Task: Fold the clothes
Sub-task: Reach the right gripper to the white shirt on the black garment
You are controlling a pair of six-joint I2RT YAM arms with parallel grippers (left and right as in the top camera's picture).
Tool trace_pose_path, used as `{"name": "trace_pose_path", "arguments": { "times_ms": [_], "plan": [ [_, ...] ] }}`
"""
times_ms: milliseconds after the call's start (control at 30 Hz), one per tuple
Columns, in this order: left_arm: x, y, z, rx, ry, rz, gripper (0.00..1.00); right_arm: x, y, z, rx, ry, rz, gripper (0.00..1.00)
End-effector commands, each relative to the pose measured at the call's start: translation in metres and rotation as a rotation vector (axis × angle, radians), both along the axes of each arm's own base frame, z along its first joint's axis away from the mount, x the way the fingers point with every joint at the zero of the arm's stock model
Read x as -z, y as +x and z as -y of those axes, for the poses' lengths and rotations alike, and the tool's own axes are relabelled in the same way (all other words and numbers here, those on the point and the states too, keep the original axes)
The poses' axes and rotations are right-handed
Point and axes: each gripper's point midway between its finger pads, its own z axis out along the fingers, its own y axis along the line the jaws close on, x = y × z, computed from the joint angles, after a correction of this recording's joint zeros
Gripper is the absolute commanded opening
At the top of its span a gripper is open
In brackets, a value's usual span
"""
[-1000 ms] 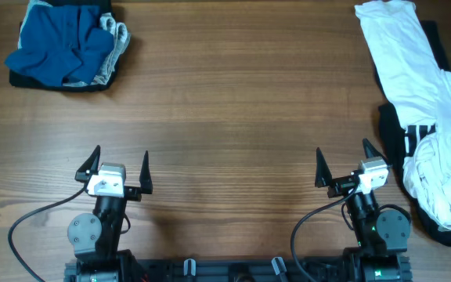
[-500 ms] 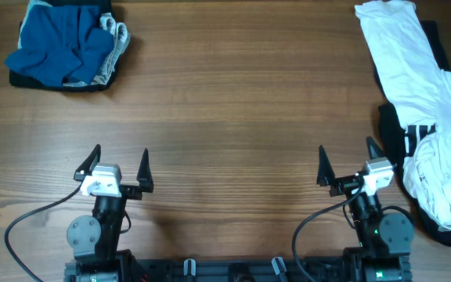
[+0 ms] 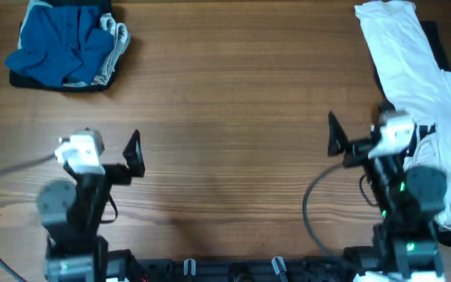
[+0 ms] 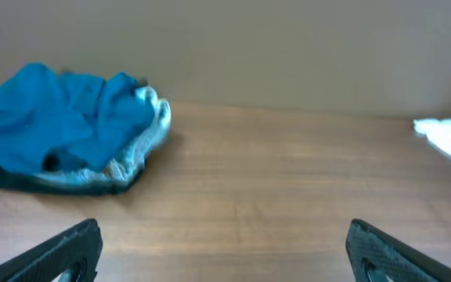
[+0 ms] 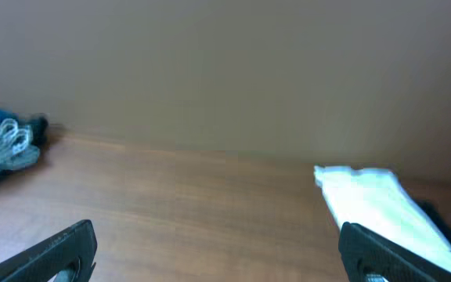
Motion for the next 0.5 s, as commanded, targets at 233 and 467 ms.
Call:
{"name": "trace_pose_path", "arguments": {
  "times_ms": [233, 467],
  "plan": [
    [-0.014, 0.052, -0.003, 0.013, -0.066, -0.41, 1.0, 0.016, 0.067, -0.008, -0.02, 0.042, -0.519, 1.0],
    [0.055, 0.071, -0.005, 0.011, -0.105, -0.67, 1.0, 0.07, 0.09, -0.029, -0.127, 0.101, -0.705, 1.0]
  ]
}}
